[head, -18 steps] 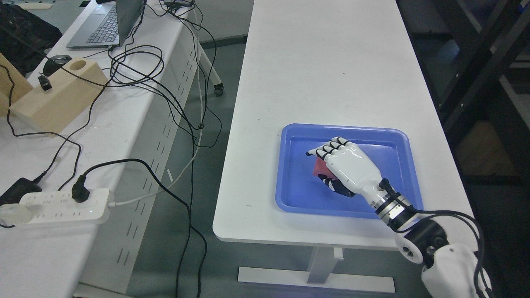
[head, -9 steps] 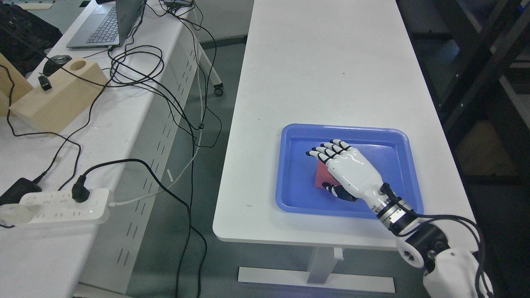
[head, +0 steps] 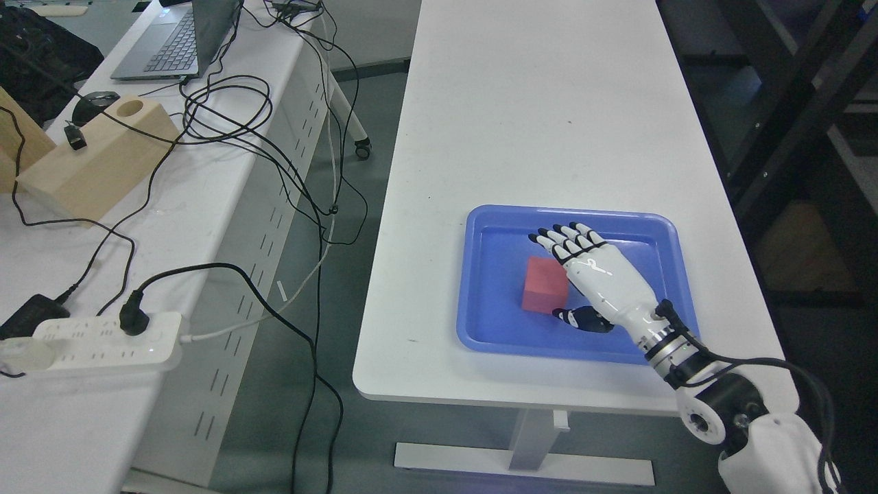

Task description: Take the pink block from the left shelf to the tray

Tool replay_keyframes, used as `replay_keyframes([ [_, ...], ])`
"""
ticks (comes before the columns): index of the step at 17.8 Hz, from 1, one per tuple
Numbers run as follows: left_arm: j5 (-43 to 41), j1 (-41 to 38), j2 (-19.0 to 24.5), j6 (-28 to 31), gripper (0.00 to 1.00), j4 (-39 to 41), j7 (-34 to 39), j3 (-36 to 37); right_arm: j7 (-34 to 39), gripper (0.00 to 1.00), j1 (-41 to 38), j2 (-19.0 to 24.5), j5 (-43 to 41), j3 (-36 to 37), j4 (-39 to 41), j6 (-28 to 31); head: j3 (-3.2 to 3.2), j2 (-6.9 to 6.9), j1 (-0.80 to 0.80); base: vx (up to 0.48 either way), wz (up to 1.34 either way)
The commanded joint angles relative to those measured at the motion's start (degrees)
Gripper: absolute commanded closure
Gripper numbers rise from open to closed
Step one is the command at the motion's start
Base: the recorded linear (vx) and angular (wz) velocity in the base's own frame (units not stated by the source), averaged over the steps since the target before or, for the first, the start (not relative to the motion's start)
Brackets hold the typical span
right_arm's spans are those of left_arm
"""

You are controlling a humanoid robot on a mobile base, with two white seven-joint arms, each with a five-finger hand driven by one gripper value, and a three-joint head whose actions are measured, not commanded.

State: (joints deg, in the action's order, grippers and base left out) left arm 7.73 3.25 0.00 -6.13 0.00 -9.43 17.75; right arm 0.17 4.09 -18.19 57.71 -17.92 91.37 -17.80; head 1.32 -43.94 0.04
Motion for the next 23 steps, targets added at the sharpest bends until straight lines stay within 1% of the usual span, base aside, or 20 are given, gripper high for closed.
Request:
replay_keyframes([
  [1, 0.0, 0.0, 1.0, -0.1, 0.0, 1.0, 0.0, 0.0, 3.6, 0.01, -2.3, -5.0, -19.8, 5.0, 0.2, -1.1, 0.0, 0.0, 0.0, 0.0, 0.0],
  [3, 0.0, 0.0, 1.0, -0.1, 0.0, 1.0, 0.0, 0.0, 3.6, 0.01, -4.0, -5.8, -25.6, 6.1, 0.2, -1.8, 0.0, 0.0, 0.0, 0.0, 0.0],
  [4, 0.0, 0.0, 1.0, -0.1, 0.0, 1.0, 0.0, 0.0, 3.7, 0.01, -4.9, -5.7, -28.1, 8.2, 0.2, -2.8, 0.0, 0.0, 0.0, 0.0, 0.0],
  [5, 0.0, 0.0, 1.0, 0.0, 0.0, 1.0, 0.0, 0.0, 3.8, 0.01, -5.6, -5.7, -31.7, 9.9, 0.2, -4.2, 0.0, 0.0, 0.0, -0.011, 0.0],
  [7, 0.0, 0.0, 1.0, 0.0, 0.0, 1.0, 0.0, 0.0, 4.3, 0.01, -5.8, -5.9, -38.8, 11.3, 0.3, -4.4, 0.0, 0.0, 0.0, -0.025, 0.0],
  [12, 0.0, 0.0, 1.0, 0.0, 0.0, 1.0, 0.0, 0.0, 13.7, 0.01, -6.4, -4.9, -50.1, 13.9, 0.3, -3.7, 0.0, 0.0, 0.0, -0.057, 0.0],
  [15, 0.0, 0.0, 1.0, -0.1, 0.0, 1.0, 0.0, 0.0, 13.9, 0.01, -8.2, -4.5, -57.2, 15.6, 0.1, -3.6, 0.0, 0.0, 0.0, -0.093, 0.0],
  [16, 0.0, 0.0, 1.0, 0.0, 0.0, 1.0, 0.0, 0.0, 13.9, 0.01, -9.4, -4.5, -61.7, 16.0, 0.1, -3.5, 0.0, 0.0, 0.0, -0.122, 0.0],
  [18, 0.0, 0.0, 1.0, -0.1, 0.0, 1.0, 0.0, 0.0, 13.8, 0.01, -11.3, -4.5, -69.5, 16.2, 0.1, -2.9, 0.0, 0.0, 0.0, -0.129, 0.0],
  [20, 0.0, 0.0, 1.0, -0.1, 0.0, 1.0, 0.0, 0.0, 14.0, 0.01, -13.1, -3.9, -74.4, 17.6, 0.1, -1.5, 0.0, 0.0, 0.0, -0.127, 0.0],
  [23, 0.0, 0.0, 1.0, -0.1, 0.0, 1.0, 0.0, 0.0, 14.9, 0.01, -15.5, -2.0, -81.8, 19.5, 0.1, 3.4, 0.0, 0.0, 0.0, -0.161, 0.0],
])
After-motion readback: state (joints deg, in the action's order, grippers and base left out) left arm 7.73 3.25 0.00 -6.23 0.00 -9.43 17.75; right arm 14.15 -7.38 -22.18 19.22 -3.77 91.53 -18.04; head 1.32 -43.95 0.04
